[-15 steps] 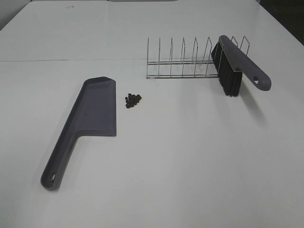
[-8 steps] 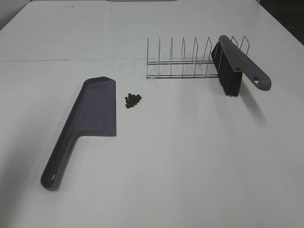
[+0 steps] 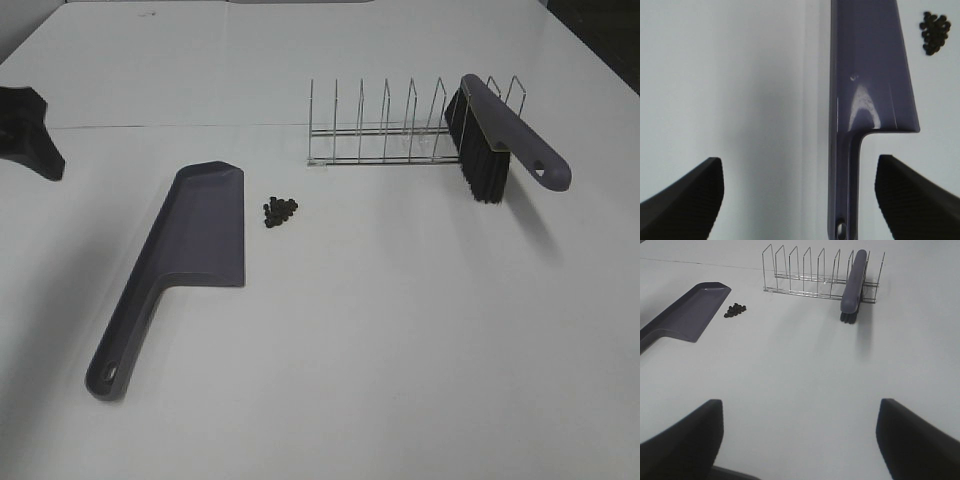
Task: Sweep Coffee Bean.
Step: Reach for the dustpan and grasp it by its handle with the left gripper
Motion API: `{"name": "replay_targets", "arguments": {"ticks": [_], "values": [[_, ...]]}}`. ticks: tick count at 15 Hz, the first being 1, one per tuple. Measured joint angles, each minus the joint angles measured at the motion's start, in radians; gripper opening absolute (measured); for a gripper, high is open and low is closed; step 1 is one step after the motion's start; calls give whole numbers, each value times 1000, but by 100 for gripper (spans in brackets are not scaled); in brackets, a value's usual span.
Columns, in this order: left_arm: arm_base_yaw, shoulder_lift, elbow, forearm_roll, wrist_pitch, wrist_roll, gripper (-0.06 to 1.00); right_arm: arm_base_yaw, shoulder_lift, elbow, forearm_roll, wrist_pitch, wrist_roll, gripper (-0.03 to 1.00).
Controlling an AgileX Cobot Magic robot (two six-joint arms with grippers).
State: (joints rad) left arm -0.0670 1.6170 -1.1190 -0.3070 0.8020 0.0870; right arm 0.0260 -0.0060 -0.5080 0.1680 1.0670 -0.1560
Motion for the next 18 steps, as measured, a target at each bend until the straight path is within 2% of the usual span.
{"name": "replay_targets", "arguments": {"ticks": [4, 10, 12, 18], "values": [[-109, 186, -1, 0, -2, -56, 76, 0, 0, 0, 0, 0, 0, 71], [-284, 315, -1, 87, -32, -218, 76, 0, 0, 0, 0, 0, 0, 71], [-311, 338, -1, 103, -33, -256, 76, 0, 0, 0, 0, 0, 0, 71], [-313, 347, -3, 158, -33, -323, 75, 0, 0, 0, 0, 0, 0, 71]]}}
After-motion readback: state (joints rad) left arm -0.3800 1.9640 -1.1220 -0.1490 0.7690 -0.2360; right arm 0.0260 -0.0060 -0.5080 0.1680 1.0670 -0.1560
